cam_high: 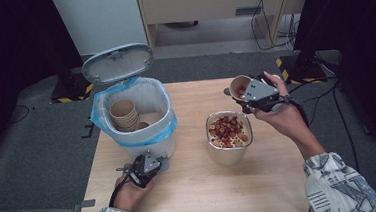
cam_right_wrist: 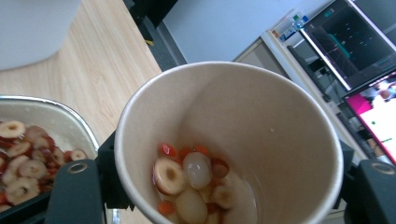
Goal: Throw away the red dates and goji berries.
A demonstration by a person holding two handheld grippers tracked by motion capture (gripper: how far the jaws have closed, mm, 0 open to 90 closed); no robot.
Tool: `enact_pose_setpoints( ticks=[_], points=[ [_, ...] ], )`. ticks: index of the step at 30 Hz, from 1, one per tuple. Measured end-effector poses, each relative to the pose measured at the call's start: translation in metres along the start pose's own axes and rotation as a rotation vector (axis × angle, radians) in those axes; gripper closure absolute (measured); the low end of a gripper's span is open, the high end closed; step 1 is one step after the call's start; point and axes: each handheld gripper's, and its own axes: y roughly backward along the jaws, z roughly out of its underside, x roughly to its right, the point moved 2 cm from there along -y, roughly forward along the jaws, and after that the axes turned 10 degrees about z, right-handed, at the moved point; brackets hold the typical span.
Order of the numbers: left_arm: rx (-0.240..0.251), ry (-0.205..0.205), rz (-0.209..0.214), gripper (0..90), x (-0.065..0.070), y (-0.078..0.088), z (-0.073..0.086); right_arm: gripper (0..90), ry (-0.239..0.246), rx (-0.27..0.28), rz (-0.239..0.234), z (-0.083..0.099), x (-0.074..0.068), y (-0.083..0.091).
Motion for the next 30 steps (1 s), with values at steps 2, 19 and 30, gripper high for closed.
enact_pose_setpoints(
  ticks=[2,19,30],
  points=[
    [0.001,0.001,0.0,89.9,0.0,0.0,0.0,28.0,0.022,0.007,0.009,-0.002,0.003,0.002],
    [0.0,-0.003,-0.001,90.0,0.0,0.0,0.0,28.0,0.095,0.011,0.04,-0.011,0.018,0.009],
    [0.0,-0.003,-0.001,89.9,0.0,0.0,0.0,28.0,0.153,-0.017,0.054,-0.01,0.017,0.01]
  ],
)
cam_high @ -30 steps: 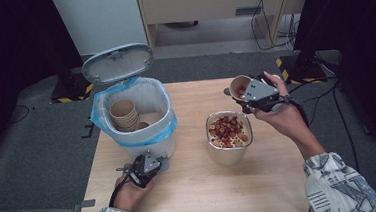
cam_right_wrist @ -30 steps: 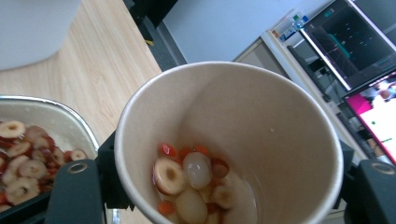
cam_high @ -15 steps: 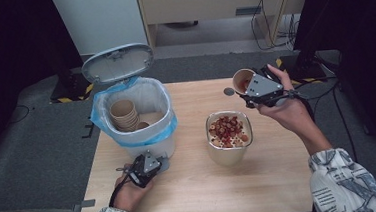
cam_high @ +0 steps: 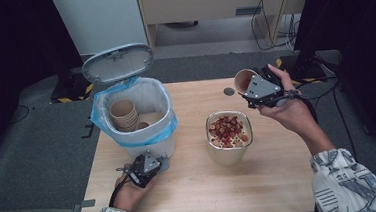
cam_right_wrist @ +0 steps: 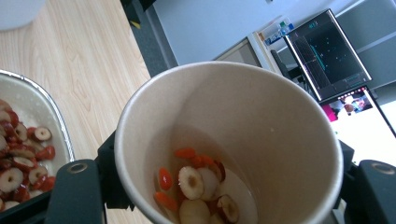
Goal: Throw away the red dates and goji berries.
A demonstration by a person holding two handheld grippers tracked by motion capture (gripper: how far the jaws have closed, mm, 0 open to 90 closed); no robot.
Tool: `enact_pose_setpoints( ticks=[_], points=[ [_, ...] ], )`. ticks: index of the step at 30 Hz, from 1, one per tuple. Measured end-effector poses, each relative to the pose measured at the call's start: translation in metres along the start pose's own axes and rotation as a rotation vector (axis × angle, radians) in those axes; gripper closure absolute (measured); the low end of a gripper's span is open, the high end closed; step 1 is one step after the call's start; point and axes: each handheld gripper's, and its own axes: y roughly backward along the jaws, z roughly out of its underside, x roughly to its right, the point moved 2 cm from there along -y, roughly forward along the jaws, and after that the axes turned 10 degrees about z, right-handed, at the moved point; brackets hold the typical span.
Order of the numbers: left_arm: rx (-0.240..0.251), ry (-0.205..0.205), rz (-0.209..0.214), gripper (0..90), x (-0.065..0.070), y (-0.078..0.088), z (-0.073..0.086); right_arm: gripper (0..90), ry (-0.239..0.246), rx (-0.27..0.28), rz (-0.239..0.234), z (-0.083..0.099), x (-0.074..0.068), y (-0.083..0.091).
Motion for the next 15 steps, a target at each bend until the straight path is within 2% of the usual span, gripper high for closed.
enact_pose_setpoints(
  ticks=[3,9,15],
  points=[
    [0.0,0.0,0.001,89.9,-0.0001,0.0,0.0,28.0,0.005,0.001,-0.002,-0.0006,0.0002,0.0001],
    [0.001,0.001,0.001,89.9,-0.0001,0.0,0.0001,28.0,0.062,-0.008,-0.001,-0.0015,-0.0038,-0.0012],
    [0.0,0.0,0.001,89.9,-0.0001,0.0,0.0001,28.0,0.084,-0.013,0.002,-0.0026,-0.006,-0.0015]
  ],
)
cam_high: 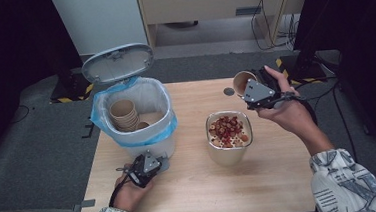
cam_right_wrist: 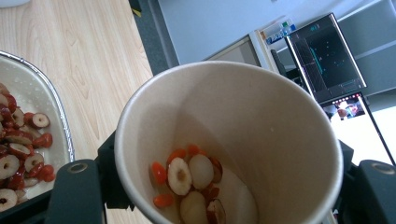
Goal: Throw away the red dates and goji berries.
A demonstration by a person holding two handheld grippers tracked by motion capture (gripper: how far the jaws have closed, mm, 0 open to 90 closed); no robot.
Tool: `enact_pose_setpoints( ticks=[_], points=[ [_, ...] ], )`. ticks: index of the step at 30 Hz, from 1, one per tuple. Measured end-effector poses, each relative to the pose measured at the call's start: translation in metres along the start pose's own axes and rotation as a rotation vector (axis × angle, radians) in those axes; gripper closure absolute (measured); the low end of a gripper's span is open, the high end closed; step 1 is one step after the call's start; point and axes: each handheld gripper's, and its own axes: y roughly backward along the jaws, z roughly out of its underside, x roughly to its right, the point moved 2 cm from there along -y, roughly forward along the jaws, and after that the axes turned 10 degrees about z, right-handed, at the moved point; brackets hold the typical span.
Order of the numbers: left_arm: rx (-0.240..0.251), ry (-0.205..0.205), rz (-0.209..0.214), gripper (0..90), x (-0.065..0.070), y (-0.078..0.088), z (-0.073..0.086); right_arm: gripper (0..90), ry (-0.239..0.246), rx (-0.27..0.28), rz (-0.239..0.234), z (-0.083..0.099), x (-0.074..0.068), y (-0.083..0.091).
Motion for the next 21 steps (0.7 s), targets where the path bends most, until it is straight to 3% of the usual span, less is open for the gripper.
enact_pose_setpoints(
  ticks=[11,21],
  points=[
    [0.0,0.001,0.001,89.9,-0.0001,0.0,0.0,28.0,0.019,0.002,0.004,-0.0019,0.0001,0.0019],
    [0.001,0.0,0.0,89.9,0.0001,-0.0001,0.0,28.1,0.094,0.001,0.02,-0.0089,0.0007,0.0043]
  ],
)
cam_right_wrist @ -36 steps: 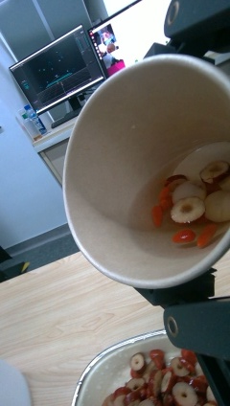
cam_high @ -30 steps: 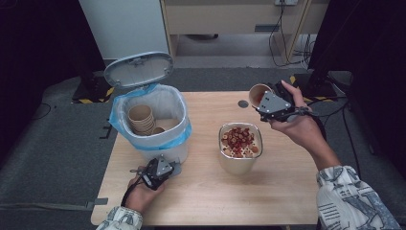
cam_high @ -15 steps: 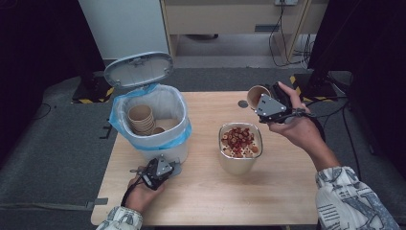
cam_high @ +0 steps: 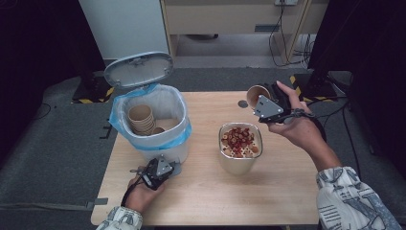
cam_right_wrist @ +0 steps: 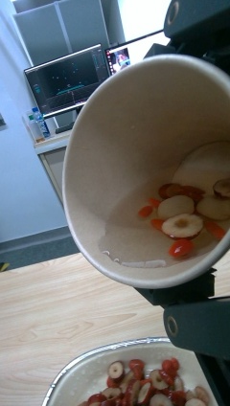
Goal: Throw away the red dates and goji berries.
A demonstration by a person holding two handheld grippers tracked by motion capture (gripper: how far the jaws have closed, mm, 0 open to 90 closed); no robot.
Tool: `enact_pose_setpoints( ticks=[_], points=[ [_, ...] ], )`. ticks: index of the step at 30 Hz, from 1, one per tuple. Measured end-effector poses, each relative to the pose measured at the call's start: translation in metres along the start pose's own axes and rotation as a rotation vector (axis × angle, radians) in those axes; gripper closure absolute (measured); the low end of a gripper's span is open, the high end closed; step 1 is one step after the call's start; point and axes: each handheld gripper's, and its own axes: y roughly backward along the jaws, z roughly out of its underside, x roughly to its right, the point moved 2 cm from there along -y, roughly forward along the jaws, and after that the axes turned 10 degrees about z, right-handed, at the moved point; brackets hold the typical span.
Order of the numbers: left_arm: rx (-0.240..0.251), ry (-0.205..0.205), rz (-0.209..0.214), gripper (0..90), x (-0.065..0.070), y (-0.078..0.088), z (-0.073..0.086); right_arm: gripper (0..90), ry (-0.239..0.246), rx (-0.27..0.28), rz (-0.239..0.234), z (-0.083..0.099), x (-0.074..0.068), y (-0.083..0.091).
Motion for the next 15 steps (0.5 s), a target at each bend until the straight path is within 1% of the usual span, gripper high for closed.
enact_pose_setpoints(
  ticks=[2,9,15],
  points=[
    [0.0,0.0,0.0,89.9,0.0,0.0,0.0,28.1,0.022,-0.003,-0.003,-0.0014,-0.0017,0.0],
    [0.0,0.001,0.001,89.9,-0.0001,0.0,0.0,28.1,0.026,-0.002,-0.009,-0.0019,-0.0044,-0.0007],
    [-0.001,0.0,0.0,89.9,-0.0001,0.0001,0.0,28.1,0.053,-0.003,-0.006,-0.0037,-0.0066,0.0002]
  ],
)
